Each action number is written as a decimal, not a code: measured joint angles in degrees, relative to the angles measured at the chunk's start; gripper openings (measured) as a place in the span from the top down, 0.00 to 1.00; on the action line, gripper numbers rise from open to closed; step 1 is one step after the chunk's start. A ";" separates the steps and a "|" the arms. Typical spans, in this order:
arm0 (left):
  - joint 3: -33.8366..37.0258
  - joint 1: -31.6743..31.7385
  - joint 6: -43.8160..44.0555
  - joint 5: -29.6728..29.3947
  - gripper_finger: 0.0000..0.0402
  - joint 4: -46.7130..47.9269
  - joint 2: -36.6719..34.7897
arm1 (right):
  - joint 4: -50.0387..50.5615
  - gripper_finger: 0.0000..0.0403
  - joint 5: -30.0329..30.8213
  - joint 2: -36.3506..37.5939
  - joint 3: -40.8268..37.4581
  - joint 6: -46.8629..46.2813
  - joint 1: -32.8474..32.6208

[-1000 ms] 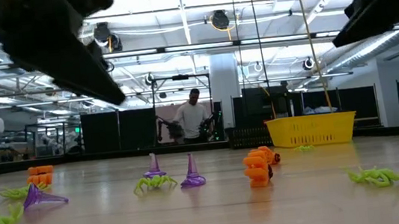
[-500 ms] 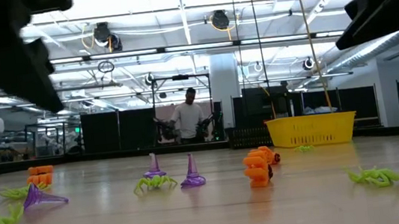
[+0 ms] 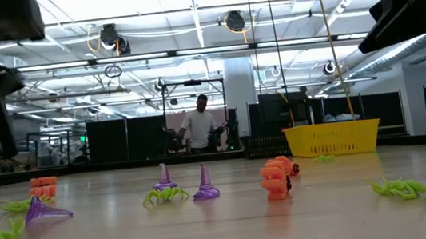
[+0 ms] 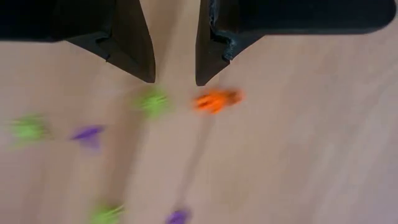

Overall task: Sort Halloween decoration
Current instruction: Put the green spider toy into the black basket

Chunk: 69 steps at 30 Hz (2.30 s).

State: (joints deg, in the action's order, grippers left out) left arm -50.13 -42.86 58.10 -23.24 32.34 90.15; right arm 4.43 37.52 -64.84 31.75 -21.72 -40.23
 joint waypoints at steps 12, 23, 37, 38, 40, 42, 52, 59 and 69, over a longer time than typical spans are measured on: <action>1.30 -1.68 9.06 0.48 0.72 7.01 0.00 | 0.07 0.68 0.26 -0.02 0.00 0.10 0.00; 7.03 -5.01 16.57 -0.30 0.49 4.35 0.00 | 0.11 0.68 0.21 -0.02 0.00 0.24 0.00; 9.79 -6.00 18.33 -4.85 0.38 -0.91 2.11 | 0.20 0.68 0.19 -0.02 0.00 0.34 0.00; 9.79 -6.00 18.32 -4.83 0.40 -0.92 2.13 | 0.27 0.68 0.19 -0.02 0.00 0.34 0.01; 9.79 -6.02 18.10 -4.73 0.44 -0.99 2.14 | 0.34 0.68 0.17 -0.02 0.00 0.34 0.00; 9.79 -6.18 18.10 -4.41 0.49 -0.99 2.19 | 0.35 0.68 0.17 -0.02 0.00 0.35 0.02; 9.79 -6.28 16.58 -0.31 0.86 -0.19 2.25 | 0.34 0.68 0.17 -0.02 0.00 0.34 0.02; 9.78 -6.29 16.37 0.66 0.98 -0.13 2.23 | 0.35 0.68 0.15 -0.02 0.00 0.34 0.00; 7.76 -6.31 15.96 0.65 0.99 1.23 2.42 | 0.50 0.68 0.15 -0.02 0.00 0.34 0.02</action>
State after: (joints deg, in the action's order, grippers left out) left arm -42.37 -49.17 74.06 -22.60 33.57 92.57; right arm 4.93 37.67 -64.86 31.75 -21.39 -40.21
